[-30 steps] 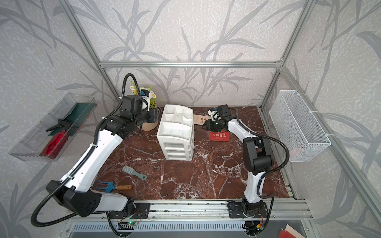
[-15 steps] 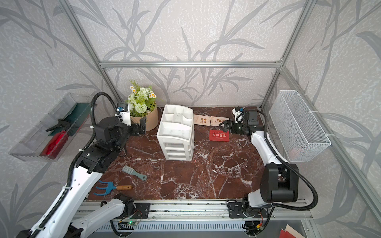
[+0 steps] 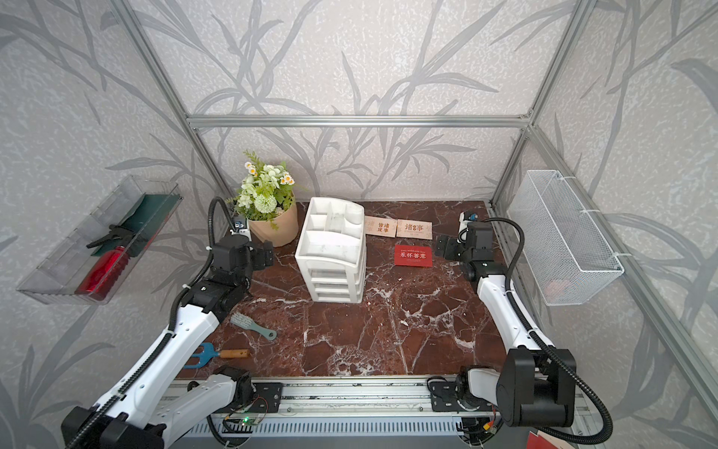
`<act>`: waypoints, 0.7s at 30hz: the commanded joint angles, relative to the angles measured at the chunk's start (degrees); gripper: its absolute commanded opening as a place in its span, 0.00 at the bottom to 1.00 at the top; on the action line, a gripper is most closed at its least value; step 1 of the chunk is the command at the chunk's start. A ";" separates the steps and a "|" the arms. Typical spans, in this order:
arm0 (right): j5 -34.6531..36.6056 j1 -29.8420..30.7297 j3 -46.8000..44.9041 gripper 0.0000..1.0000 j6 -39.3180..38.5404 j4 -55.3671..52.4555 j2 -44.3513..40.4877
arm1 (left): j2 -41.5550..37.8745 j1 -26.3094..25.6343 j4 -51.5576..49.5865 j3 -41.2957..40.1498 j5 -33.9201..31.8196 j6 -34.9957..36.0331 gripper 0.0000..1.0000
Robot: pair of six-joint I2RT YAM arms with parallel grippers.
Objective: Take the postcards out of the drawer
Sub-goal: Reset both arms
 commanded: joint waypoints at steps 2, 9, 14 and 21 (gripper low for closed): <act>7.76 -1.21 -3.26 0.99 -3.53 8.18 0.85 | 1.58 3.56 16.78 -8.17 2.38 -0.06 0.99; 10.03 -1.45 -13.33 0.99 -4.29 26.07 3.02 | 10.72 9.17 41.32 -19.23 11.45 0.12 0.99; 8.30 -1.48 -14.77 0.99 -4.82 29.71 6.91 | 16.94 11.33 49.76 -21.84 15.76 0.02 0.99; 3.80 -1.53 -16.12 0.99 -6.69 31.23 6.14 | 23.53 12.07 55.93 -22.74 19.87 0.70 0.99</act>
